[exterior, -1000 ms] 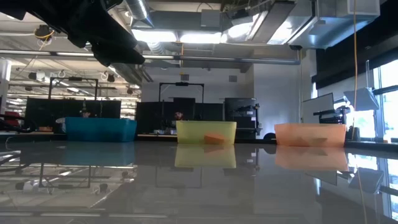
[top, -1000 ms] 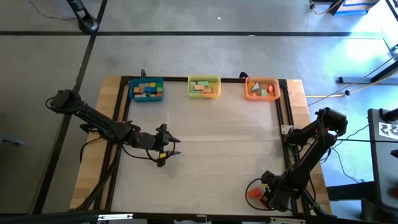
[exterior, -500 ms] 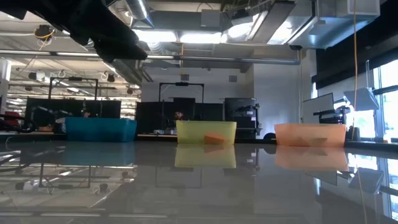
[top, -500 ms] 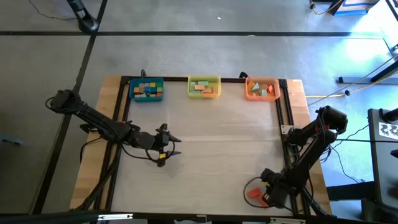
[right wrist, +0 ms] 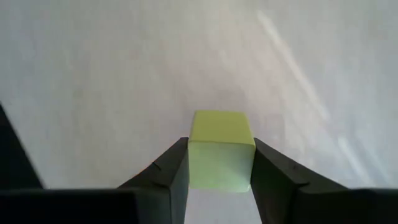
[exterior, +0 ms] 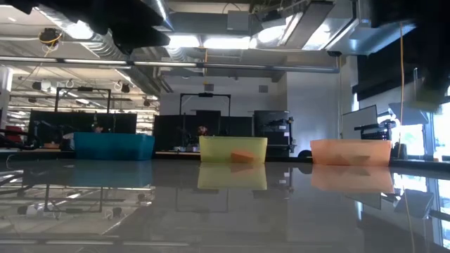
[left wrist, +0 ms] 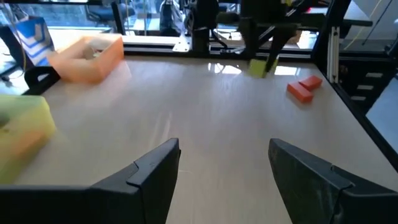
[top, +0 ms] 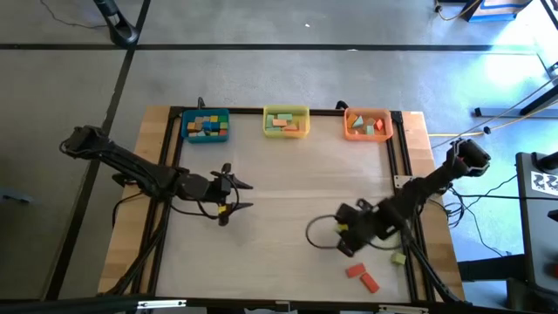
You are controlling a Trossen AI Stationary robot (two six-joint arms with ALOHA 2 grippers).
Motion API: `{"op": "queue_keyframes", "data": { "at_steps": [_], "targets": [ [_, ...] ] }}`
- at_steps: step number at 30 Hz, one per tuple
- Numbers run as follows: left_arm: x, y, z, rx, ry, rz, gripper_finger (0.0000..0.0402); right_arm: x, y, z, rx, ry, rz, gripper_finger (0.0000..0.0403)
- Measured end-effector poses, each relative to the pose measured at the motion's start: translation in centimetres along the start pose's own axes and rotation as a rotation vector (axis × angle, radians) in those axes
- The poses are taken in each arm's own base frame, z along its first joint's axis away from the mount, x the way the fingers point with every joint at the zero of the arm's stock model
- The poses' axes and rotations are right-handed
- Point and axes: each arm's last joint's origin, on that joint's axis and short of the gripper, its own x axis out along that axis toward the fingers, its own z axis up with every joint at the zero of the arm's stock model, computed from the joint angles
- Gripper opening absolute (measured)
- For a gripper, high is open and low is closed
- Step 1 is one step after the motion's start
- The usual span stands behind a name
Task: Sort blocks by size
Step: Put the light green square block into the blue bin
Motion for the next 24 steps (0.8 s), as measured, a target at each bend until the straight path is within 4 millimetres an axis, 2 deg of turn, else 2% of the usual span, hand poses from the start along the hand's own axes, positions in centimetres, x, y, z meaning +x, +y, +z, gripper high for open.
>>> {"op": "queue_keyframes", "data": {
  "at_steps": [5,12,19,24],
  "targets": [
    [0.2,0.1,0.0,-0.003,0.002,0.006,0.0235,0.4,-0.9,3.2,-0.057,-0.157,-0.022,0.0133],
    [0.3,0.3,0.0,0.055,0.001,0.017,0.0235,0.6,-1.7,6.8,-0.121,-0.310,0.003,0.0139],
    [0.5,1.0,0.1,0.051,-0.004,0.047,0.0235,0.3,-1.9,9.6,-0.179,-0.445,0.086,0.0140],
    [0.5,1.2,0.9,0.120,-0.021,0.059,0.0235,0.4,-2.0,11.3,-0.202,-0.514,0.156,0.0141]
  ]
}}
